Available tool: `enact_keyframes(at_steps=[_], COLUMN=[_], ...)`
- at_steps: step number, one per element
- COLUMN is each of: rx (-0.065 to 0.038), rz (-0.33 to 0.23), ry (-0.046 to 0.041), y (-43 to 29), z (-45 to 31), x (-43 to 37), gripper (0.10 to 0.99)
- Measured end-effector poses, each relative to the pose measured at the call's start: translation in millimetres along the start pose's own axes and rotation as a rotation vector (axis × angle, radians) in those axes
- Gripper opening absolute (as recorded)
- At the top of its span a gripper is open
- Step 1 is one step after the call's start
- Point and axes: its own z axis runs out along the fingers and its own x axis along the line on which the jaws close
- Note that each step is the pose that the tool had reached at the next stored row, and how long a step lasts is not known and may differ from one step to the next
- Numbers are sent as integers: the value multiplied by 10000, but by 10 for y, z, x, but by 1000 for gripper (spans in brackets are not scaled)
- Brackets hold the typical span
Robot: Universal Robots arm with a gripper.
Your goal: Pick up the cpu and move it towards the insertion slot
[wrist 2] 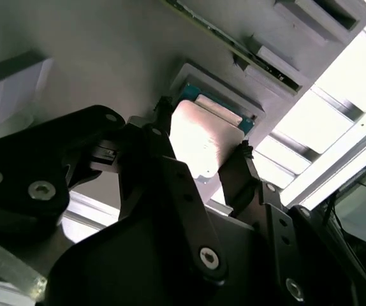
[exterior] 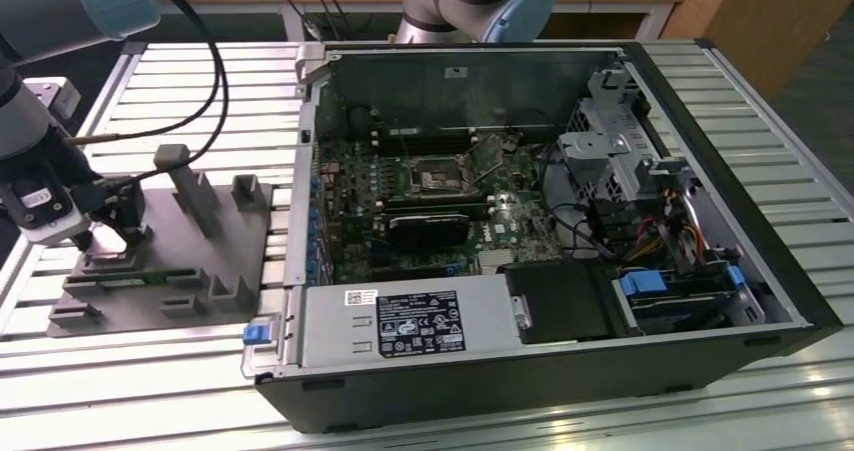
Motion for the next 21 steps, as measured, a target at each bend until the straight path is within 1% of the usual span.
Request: enact_keyframes(at_steps=[3, 10, 21], rx=[-2, -5, -6], rz=[0, 0, 0], ry=[0, 0, -1], y=[2, 4, 7], z=[-40, -106, -194], x=[0, 0, -1], gripper=[545, 545, 545])
